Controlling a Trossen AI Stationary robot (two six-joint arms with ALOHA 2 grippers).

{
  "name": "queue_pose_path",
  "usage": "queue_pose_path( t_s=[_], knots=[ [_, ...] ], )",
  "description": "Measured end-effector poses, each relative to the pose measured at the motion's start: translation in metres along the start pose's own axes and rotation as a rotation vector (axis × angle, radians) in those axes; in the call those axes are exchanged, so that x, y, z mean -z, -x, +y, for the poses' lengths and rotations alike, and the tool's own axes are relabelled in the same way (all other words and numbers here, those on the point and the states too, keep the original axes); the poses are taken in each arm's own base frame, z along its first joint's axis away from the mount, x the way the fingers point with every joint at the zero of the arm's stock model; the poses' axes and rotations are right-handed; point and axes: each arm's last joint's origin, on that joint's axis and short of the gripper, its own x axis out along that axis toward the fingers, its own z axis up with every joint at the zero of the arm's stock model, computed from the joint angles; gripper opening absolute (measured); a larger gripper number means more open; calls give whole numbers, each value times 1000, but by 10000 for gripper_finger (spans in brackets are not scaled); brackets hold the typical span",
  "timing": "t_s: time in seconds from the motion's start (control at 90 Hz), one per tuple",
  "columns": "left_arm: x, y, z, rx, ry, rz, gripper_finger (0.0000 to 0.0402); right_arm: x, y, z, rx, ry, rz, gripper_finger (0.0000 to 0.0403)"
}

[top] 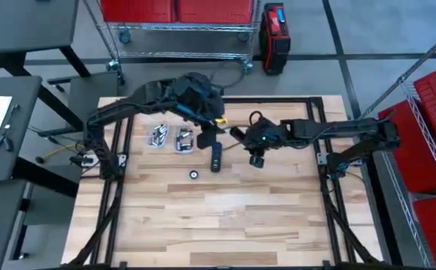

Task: Insert battery
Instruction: Insert the silver battery into the flashlight battery compartment

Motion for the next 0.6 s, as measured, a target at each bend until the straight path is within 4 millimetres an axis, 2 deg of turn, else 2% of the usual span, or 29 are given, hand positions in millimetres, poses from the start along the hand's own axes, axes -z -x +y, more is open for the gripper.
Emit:
queue_pose_path(
  t_s=[0.178, 0.411, 0.6],
  knots=[
    [10, 16, 4, -61, 10, 132, 168, 29, -28, 1, -29, -107, -146, 142],
    [27, 13, 11, -122, 16, 295, 169, 63, -45, 1, -50, -152, -411, 142],
    [35, 4, 11, -113, -10, 358, 169, 99, -58, -1, -38, -152, -376, 142]
  ],
)
